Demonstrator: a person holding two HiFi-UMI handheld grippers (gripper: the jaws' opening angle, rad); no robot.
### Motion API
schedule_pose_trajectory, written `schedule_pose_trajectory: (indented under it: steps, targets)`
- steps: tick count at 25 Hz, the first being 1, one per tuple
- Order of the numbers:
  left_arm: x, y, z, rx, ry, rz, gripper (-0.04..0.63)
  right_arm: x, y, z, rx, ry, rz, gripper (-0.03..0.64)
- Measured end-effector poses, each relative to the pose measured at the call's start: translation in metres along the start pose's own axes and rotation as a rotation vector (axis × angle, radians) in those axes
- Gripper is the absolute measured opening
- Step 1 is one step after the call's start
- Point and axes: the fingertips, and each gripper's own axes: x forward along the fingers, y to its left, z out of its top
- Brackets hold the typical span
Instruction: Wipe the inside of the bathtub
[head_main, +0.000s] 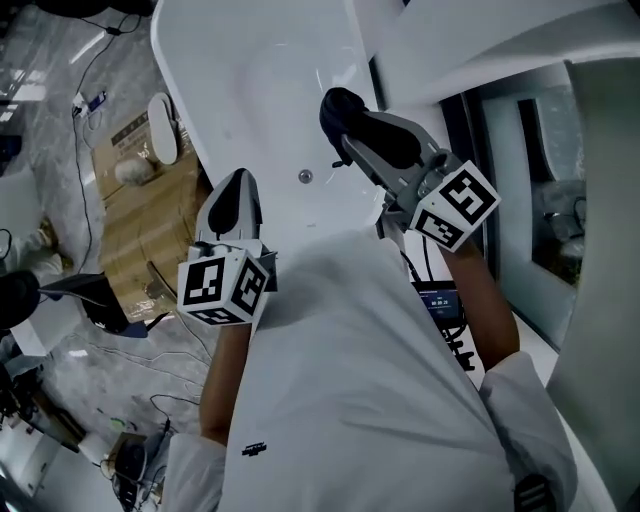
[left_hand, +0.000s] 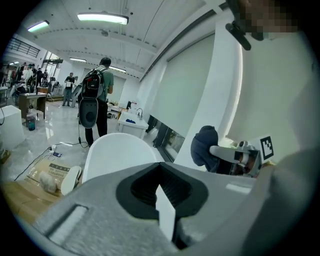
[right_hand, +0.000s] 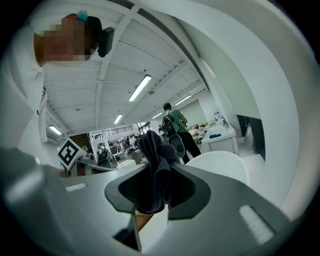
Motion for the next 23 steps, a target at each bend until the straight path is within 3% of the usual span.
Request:
schedule_pose_trajectory:
  steps: [5, 16, 23]
  targets:
    - [-0.012, -0.015, 0.005, -0.015, -0.024, -0.023, -0.001, -0.014, 0.029, 0.005, -0.039, -0.011, 0.030, 0.101]
    - [-0.029, -0.041, -0.012, -0.029, -0.022, -0.050, 0.000, -0.021, 0.062, -0.009, -0.020, 0.042, 0.098, 0.103]
    - [-0.021, -0.035, -0.013, -0.036, -0.031, -0.053, -0.002, -0.004, 0.063, -0.013, -0.044, 0.060, 0.139, 0.103]
